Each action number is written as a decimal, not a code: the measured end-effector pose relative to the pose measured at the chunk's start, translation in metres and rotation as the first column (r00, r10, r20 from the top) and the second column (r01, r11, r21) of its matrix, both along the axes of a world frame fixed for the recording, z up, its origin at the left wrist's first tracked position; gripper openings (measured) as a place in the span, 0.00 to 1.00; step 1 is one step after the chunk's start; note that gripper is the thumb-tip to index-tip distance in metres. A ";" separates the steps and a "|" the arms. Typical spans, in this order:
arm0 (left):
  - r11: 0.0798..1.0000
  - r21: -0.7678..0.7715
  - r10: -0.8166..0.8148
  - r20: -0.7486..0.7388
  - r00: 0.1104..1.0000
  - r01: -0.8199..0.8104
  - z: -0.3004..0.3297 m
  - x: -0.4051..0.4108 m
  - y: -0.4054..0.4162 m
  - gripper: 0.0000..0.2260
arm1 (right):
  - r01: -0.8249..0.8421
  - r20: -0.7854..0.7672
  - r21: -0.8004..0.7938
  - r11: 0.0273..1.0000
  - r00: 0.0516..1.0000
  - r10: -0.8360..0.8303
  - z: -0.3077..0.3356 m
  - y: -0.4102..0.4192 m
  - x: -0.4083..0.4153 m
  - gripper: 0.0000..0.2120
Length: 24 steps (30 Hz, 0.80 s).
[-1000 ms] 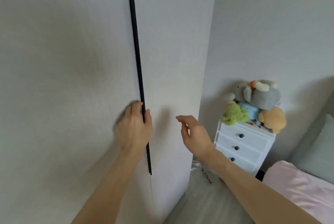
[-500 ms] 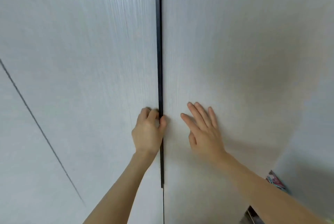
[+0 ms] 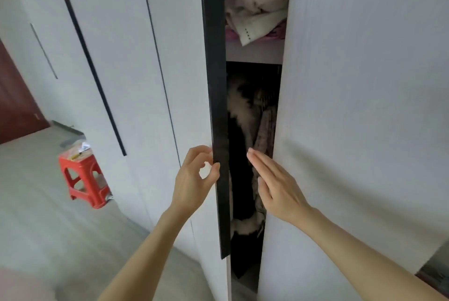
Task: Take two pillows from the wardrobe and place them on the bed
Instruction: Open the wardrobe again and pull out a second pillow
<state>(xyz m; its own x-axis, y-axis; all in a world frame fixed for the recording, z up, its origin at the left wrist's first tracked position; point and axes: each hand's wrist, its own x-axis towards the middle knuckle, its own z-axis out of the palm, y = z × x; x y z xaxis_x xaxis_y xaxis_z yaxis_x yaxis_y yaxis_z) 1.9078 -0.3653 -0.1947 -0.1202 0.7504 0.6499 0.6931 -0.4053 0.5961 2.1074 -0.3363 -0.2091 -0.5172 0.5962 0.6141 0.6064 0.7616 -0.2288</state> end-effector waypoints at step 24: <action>0.800 0.119 0.592 -0.314 0.742 -0.588 -0.001 -0.186 -0.111 0.19 | -0.454 0.038 -0.069 0.888 0.889 0.457 0.014 -0.015 -0.251 0.25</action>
